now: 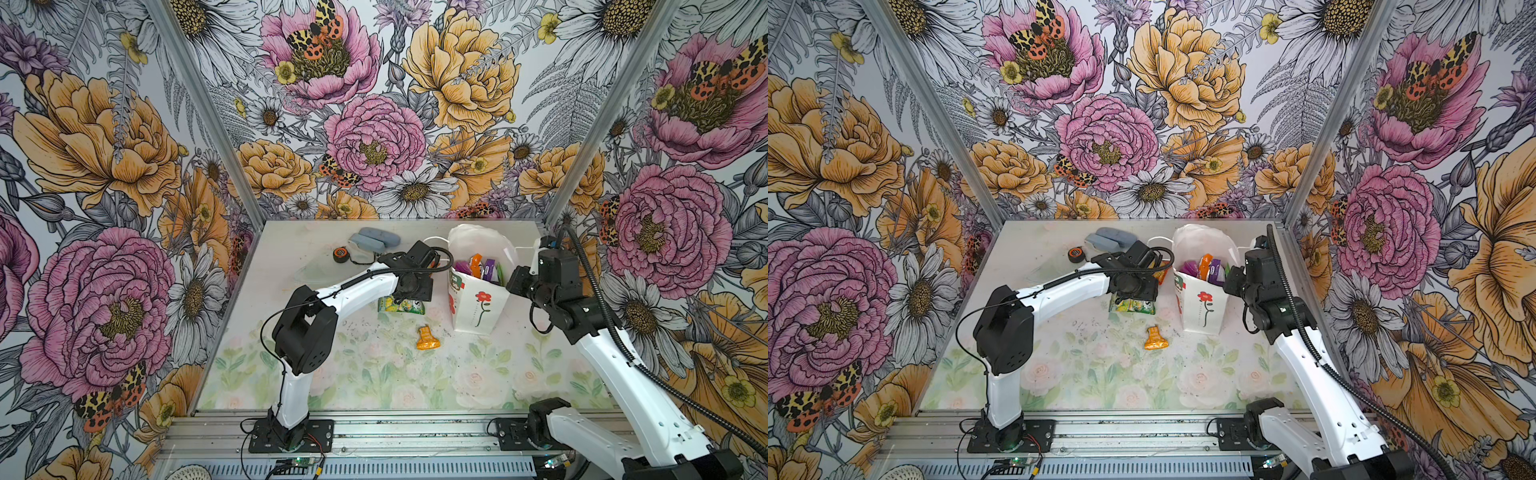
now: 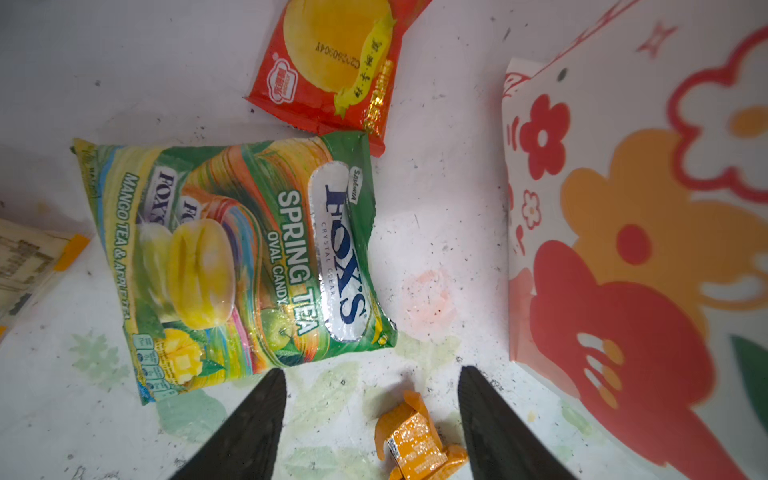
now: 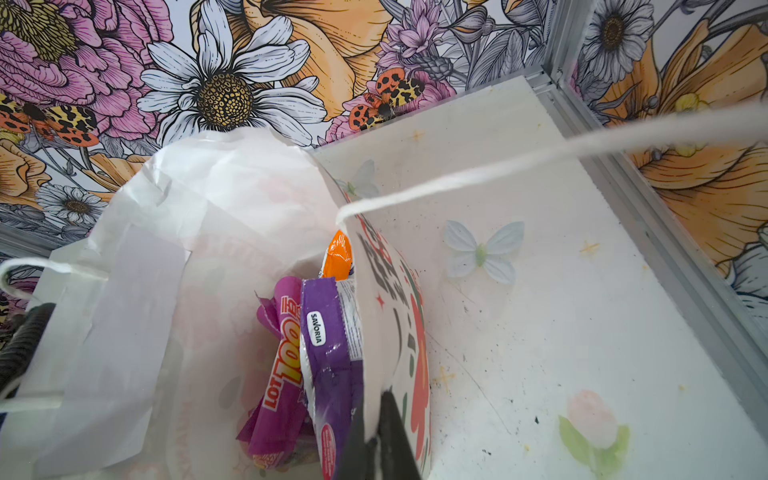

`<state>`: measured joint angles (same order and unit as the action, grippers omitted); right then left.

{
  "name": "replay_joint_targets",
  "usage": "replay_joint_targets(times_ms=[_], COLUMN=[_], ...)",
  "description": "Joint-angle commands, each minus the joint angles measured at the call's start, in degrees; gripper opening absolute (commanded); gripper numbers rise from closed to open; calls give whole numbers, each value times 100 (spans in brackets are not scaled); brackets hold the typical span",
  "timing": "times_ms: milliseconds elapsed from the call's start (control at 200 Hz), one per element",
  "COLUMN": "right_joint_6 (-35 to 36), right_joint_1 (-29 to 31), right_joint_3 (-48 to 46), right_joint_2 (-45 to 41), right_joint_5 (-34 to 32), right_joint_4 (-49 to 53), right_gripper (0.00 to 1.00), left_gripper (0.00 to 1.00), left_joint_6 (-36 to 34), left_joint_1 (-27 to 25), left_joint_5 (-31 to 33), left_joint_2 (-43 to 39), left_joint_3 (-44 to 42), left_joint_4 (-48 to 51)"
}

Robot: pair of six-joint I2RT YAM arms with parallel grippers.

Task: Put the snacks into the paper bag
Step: 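Lower the left gripper and close it on the green bag's end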

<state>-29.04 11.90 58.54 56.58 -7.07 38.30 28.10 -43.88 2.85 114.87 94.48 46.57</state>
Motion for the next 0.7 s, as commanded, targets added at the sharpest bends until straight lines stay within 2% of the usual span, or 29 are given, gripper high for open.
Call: replay_joint_targets(times_ms=[0,275,435,511,696], right_joint_6=[52,58,46,30,30], right_joint_1=[-37,-47,-43,-47,-45], right_joint_3=[1,-32,-62,-82,-130], right_joint_2=[-165,-129,-120,-112,-142], right_joint_5=[-147,-160,-165,-166,-161], right_joint_4=[-157,-165,-166,-173,-172], right_gripper=[0,0,0,0,0], left_gripper=[68,67,65,64,63], left_joint_6=[-239,-311,-433,-404,-325], left_joint_1=[-53,-213,-322,-349,-365], left_joint_5=[235,721,867,1141,1288], left_joint_2=[212,1064,1657,1882,2331], left_joint_3=[440,1482,2411,2746,3306], left_joint_4=[400,1218,1876,2107,2497])
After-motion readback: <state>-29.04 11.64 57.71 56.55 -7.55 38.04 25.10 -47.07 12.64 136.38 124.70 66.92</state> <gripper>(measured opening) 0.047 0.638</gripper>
